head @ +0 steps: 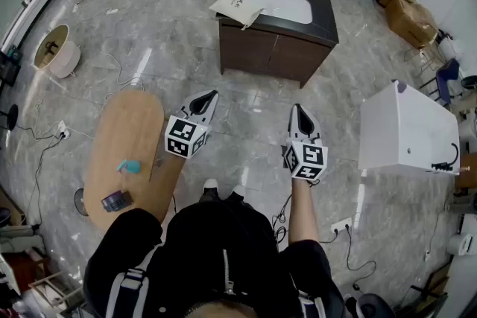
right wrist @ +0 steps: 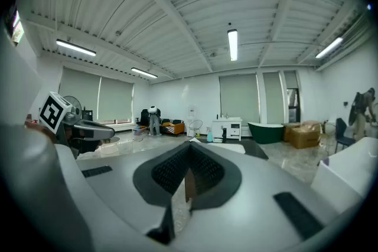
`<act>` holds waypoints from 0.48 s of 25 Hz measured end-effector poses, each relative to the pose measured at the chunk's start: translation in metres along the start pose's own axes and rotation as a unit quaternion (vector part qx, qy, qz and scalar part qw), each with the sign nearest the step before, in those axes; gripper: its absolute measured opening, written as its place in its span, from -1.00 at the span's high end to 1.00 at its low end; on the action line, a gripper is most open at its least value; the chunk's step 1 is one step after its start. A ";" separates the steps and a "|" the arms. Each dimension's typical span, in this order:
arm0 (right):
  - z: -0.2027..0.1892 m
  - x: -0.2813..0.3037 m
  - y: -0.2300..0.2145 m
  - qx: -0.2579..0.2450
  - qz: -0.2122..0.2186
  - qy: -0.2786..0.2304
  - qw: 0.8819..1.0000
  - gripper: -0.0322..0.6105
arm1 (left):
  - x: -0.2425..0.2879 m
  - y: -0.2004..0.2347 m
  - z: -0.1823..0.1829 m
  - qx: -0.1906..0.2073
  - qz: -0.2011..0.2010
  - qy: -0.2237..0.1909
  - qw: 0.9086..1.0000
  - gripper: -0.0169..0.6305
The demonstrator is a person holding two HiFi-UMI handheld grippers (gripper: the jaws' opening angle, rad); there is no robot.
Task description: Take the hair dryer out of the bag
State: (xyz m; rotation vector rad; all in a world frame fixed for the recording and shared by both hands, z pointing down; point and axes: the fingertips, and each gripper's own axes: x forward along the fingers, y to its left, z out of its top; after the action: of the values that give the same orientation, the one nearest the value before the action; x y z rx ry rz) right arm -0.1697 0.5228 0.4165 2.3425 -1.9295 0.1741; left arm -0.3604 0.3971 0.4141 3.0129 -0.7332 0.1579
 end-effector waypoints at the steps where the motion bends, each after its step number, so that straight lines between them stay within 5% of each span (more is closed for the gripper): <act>1: 0.000 -0.001 0.000 0.000 0.000 0.001 1.000 0.88 | -0.001 0.000 0.001 -0.001 0.001 -0.002 1.000 0.87; 8: 0.004 0.000 -0.005 0.008 -0.005 -0.009 1.000 0.87 | -0.001 0.008 0.006 -0.002 0.003 -0.015 1.000 0.87; 12: 0.008 0.001 -0.003 0.002 -0.002 -0.015 1.000 0.68 | -0.001 0.012 0.010 -0.001 0.006 -0.023 1.000 0.86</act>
State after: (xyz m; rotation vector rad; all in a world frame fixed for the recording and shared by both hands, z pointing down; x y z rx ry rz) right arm -0.1662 0.5216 0.4083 2.3637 -1.9398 0.1440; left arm -0.3658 0.3862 0.4042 3.0200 -0.7547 0.0867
